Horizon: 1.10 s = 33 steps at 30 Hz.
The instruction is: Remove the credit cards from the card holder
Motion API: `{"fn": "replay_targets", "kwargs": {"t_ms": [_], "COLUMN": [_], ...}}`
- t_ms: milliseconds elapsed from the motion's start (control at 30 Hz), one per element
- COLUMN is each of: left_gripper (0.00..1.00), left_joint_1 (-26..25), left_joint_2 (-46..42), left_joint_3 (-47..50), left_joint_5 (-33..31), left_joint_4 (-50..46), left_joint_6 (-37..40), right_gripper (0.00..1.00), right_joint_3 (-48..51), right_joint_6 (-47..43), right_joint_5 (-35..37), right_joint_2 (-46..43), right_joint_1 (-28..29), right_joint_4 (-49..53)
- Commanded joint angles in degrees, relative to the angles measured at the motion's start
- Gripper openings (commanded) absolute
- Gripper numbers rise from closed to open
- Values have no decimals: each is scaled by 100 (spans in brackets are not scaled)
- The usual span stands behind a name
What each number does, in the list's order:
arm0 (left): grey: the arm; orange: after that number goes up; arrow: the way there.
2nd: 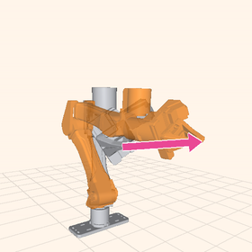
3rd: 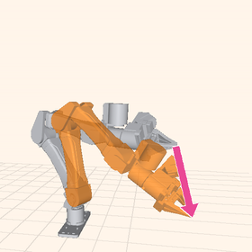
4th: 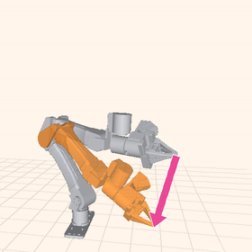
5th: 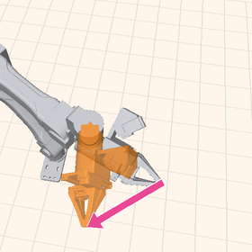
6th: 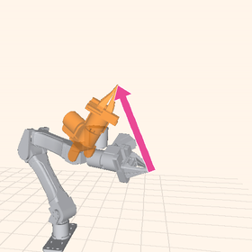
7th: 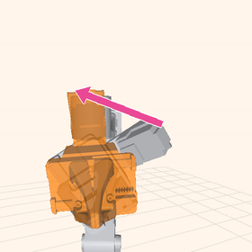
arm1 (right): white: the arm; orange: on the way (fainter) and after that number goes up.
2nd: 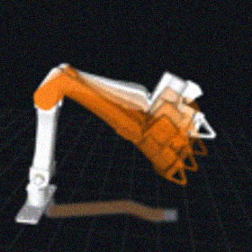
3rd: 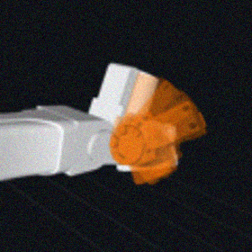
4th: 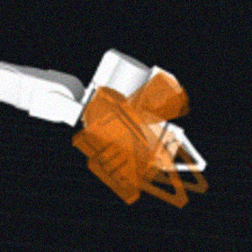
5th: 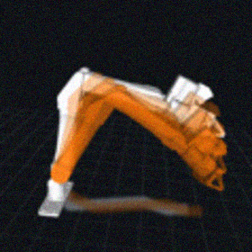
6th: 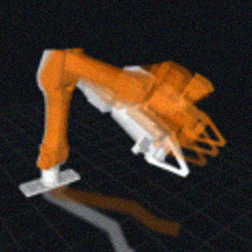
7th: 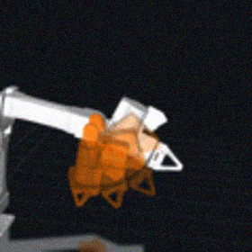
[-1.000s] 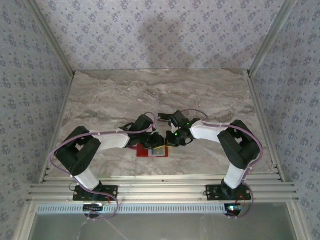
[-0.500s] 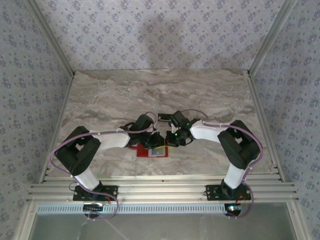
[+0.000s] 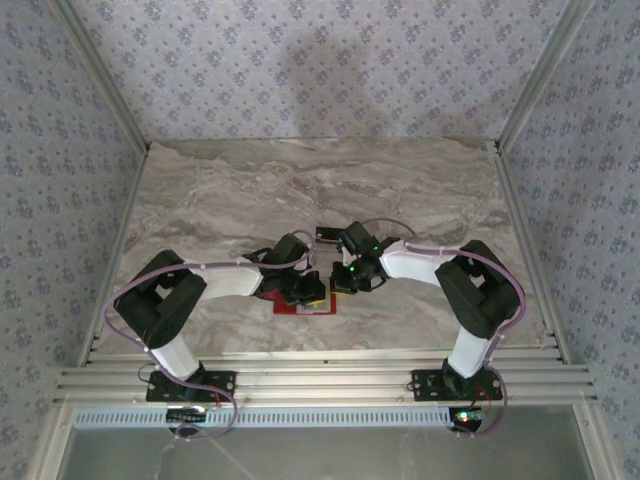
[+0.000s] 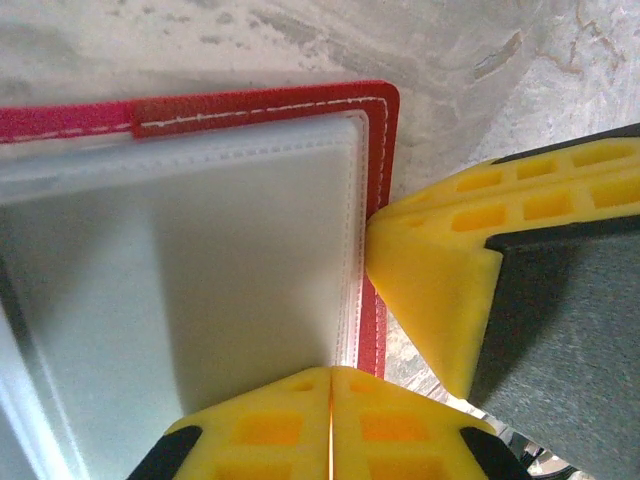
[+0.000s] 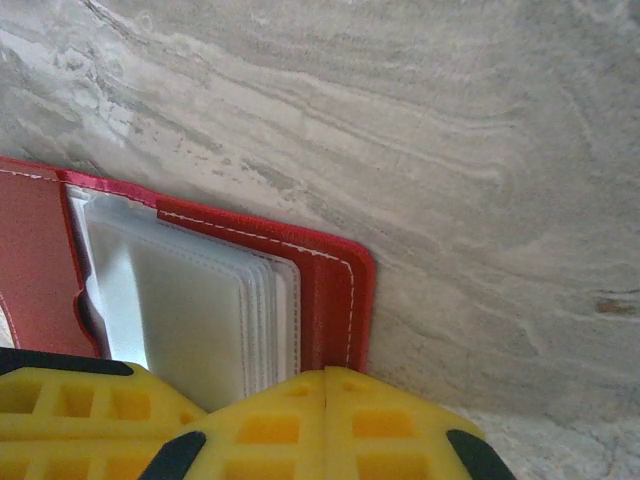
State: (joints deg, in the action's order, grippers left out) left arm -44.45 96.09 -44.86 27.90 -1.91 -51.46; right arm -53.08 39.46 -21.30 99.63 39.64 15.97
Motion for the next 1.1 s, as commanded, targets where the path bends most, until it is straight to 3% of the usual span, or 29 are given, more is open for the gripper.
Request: {"fn": "replay_targets", "kwargs": {"t_ms": [0, 267, 800, 1067], "left_gripper": [10, 11, 14, 27], "left_joint_1": [-43, -87, -91, -296], "left_joint_2": [88, 278, -69, -14], "left_joint_3": [-138, -348, -825, -1316], "left_joint_5": [36, -67, -1344, -2263], "left_joint_4": [-270, -642, -2401, -3299], "left_joint_6": [147, 311, 992, 1203], "right_gripper": [4, 4, 5, 5], "right_joint_3": [14, -29, -35, -31], "right_joint_6": [3, -35, -84, -106], "right_joint_5": [135, 132, 170, 152], "right_joint_2": [90, 108, 122, 159], "right_joint_1": [66, 70, 49, 45], "right_joint_4": [292, 360, 431, 424]}}
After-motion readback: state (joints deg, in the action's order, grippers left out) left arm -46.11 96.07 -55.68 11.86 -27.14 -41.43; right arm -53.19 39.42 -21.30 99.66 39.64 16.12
